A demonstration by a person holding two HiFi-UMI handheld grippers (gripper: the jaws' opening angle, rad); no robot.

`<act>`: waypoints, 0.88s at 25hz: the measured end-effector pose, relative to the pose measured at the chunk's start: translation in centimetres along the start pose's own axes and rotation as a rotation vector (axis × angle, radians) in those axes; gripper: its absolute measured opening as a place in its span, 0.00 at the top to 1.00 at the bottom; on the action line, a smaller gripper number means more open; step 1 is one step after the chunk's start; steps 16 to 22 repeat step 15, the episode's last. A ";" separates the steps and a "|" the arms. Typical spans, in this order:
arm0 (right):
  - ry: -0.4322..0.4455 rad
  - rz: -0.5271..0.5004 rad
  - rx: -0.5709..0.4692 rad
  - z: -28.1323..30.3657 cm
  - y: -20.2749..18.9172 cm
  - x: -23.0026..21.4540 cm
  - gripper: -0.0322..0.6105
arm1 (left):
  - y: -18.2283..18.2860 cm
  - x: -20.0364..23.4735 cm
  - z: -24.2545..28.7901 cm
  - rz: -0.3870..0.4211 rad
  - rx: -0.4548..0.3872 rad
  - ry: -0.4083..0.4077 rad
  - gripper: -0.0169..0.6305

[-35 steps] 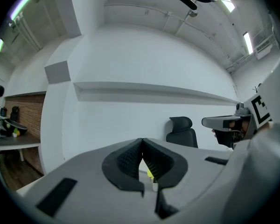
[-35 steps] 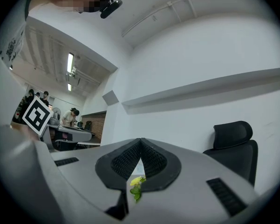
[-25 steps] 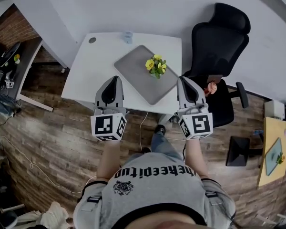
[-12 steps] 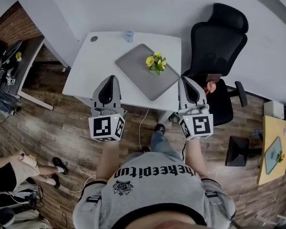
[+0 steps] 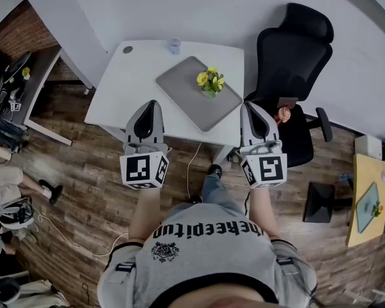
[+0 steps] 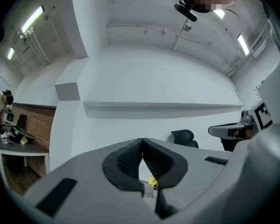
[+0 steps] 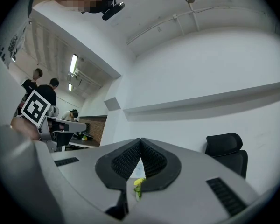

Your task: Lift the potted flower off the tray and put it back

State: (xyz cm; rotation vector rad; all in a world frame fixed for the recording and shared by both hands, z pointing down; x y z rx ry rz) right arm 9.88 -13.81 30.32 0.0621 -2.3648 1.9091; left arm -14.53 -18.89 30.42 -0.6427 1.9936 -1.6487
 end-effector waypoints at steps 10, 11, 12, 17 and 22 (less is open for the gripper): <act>0.009 -0.001 -0.005 -0.5 0.1 0.6 0.95 | -0.2 0.2 -0.8 -0.008 0.006 0.012 0.97; 0.009 -0.001 -0.005 -0.6 0.2 0.7 0.95 | -0.1 0.2 -0.9 -0.008 0.006 0.012 0.97; 0.008 -0.001 -0.005 -0.7 0.3 0.8 0.95 | -0.1 0.2 -1.0 -0.009 0.006 0.012 0.97; 0.003 -0.001 -0.004 -1.0 0.5 1.0 0.95 | 0.1 0.2 -1.4 -0.011 0.006 0.010 0.97; 0.003 -0.001 -0.004 -1.0 0.5 1.0 0.95 | 0.1 0.2 -1.4 -0.011 0.006 0.010 0.97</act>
Point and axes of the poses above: the fingertips, and each gripper's own axes: z forward along the fingers, x to its left, y out of its top, the point moved 5 cm from there along -z, backward along the fingers, and after that the axes turned 11 degrees about -y, right-handed, at the moved point
